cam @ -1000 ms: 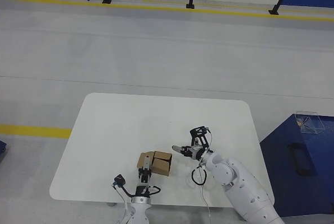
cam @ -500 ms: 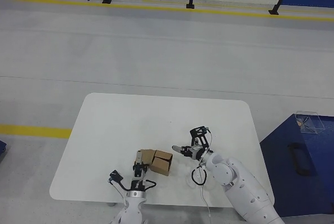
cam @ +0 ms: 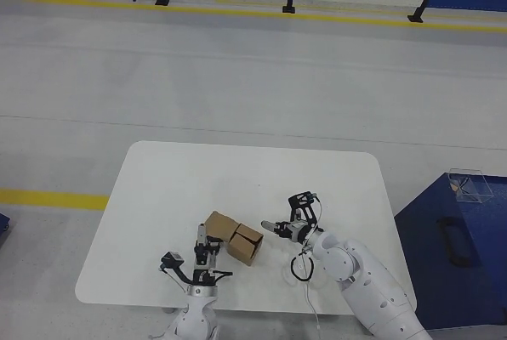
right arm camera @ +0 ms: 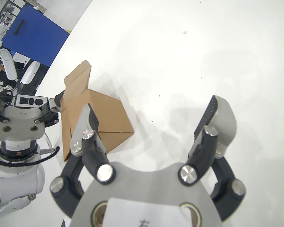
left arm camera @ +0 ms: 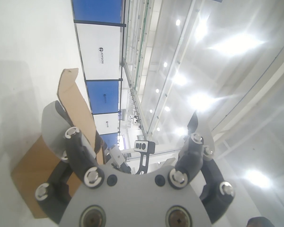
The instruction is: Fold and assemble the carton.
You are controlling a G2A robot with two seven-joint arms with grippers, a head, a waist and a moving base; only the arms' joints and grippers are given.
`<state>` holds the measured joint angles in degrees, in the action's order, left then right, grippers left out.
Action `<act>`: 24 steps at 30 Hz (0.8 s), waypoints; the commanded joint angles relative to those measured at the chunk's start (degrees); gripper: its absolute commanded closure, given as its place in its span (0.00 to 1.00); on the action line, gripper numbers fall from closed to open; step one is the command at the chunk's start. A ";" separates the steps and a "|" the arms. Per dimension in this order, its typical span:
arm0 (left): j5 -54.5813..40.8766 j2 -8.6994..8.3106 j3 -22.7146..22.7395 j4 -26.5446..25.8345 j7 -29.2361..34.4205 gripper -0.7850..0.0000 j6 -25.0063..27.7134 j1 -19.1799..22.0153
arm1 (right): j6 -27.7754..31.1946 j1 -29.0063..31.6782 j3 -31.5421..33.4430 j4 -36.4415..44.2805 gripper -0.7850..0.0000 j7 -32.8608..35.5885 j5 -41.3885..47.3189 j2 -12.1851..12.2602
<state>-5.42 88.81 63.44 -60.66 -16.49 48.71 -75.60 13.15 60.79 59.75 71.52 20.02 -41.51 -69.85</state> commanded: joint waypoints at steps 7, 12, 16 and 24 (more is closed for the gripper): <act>-2.55 0.04 0.15 -1.70 4.73 0.00 0.00 -0.76 | 0.00 0.00 0.00 0.00 0.00 0.00 0.00 0.00; -2.03 0.18 0.24 -1.48 5.70 0.00 -0.85 -0.55 | 0.00 0.00 0.00 0.00 0.00 0.00 0.00 0.00; -1.16 0.30 0.56 -0.77 5.27 0.00 -1.57 -0.51 | 0.00 0.00 0.00 0.00 0.00 0.00 0.00 0.00; 0.06 0.54 0.53 -0.07 5.45 0.00 -1.97 -1.37 | 0.00 0.00 0.00 0.00 0.00 0.00 0.00 0.00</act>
<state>-5.56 89.32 63.99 -60.67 -11.07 46.72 -76.76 13.15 60.79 59.75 71.52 20.02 -41.51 -69.85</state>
